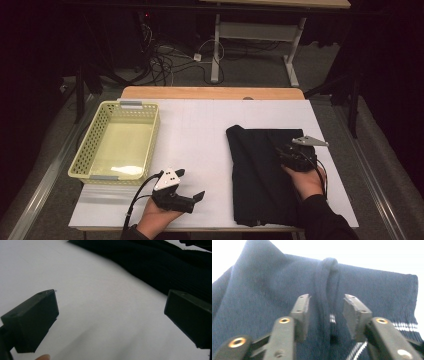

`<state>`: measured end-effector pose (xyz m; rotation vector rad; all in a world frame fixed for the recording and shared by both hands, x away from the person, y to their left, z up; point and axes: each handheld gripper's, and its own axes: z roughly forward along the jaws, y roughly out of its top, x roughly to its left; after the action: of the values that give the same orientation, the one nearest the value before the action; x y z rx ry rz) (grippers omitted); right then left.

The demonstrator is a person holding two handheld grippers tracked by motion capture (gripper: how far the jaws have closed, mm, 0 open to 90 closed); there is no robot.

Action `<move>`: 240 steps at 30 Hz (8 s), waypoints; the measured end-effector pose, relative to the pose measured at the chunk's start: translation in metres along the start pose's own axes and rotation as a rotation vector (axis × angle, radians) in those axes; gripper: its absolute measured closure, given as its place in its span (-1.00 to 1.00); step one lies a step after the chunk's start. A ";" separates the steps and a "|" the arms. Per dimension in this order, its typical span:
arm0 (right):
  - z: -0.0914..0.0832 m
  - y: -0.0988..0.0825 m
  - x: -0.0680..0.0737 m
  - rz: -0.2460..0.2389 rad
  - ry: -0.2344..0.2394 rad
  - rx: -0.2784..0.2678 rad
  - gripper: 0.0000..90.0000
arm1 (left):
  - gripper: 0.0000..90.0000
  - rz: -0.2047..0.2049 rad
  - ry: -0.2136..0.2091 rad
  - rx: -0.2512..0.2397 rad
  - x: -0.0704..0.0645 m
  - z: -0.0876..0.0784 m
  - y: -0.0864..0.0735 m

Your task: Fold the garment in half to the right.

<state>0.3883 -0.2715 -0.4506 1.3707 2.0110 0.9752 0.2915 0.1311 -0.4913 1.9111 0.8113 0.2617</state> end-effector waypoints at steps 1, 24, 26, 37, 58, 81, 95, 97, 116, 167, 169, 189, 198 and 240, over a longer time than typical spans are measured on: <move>0.002 0.002 0.000 0.007 0.006 0.004 0.17 | -1.00 0.000 0.000 0.000 0.000 0.000 0.000; 0.013 -0.011 0.021 -0.082 -0.008 0.061 0.61 | -1.00 0.002 0.004 0.007 0.000 0.001 0.000; 0.010 -0.012 0.024 -0.112 -0.027 0.051 0.62 | -1.00 0.005 0.006 0.009 -0.001 0.001 0.000; -0.006 -0.014 0.031 -0.156 -0.003 -0.021 0.74 | -1.00 0.005 0.007 0.009 -0.001 0.001 0.000; -0.025 0.013 -0.020 -0.058 -0.069 -0.086 0.78 | -1.00 0.006 0.007 0.007 -0.001 0.001 0.000; -0.020 -0.009 -0.063 0.077 -0.111 -0.034 0.21 | -1.00 0.010 0.008 0.004 -0.001 0.000 0.000; -0.103 -0.084 -0.006 0.014 0.024 -0.050 0.02 | -1.00 0.016 0.016 0.000 -0.002 0.000 0.000; -0.107 -0.093 0.002 0.022 0.046 -0.061 0.03 | -1.00 0.017 0.016 -0.001 -0.002 0.000 0.000; -0.129 -0.117 -0.005 0.013 0.058 -0.087 0.69 | -1.00 0.014 0.020 0.000 -0.002 0.000 0.000; -0.119 -0.111 -0.006 0.005 0.100 -0.171 -1.00 | -1.00 0.021 0.023 -0.001 -0.003 0.000 0.000; -0.119 -0.110 -0.004 -0.001 0.103 -0.173 -1.00 | -1.00 0.021 0.022 0.000 -0.003 0.000 0.000; -0.108 -0.095 0.055 -0.124 0.207 -0.170 -1.00 | -1.00 0.023 0.015 0.000 -0.003 0.000 0.000; -0.103 -0.092 0.086 -0.166 0.276 -0.160 -0.97 | -1.00 0.024 0.014 0.001 -0.003 0.000 0.000; -0.082 -0.106 0.137 -0.371 0.214 -0.017 0.67 | -1.00 0.023 0.019 0.002 -0.003 0.000 0.000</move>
<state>0.2183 -0.1906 -0.4872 0.8657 2.2996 0.9941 0.2894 0.1293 -0.4911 1.9235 0.8026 0.2932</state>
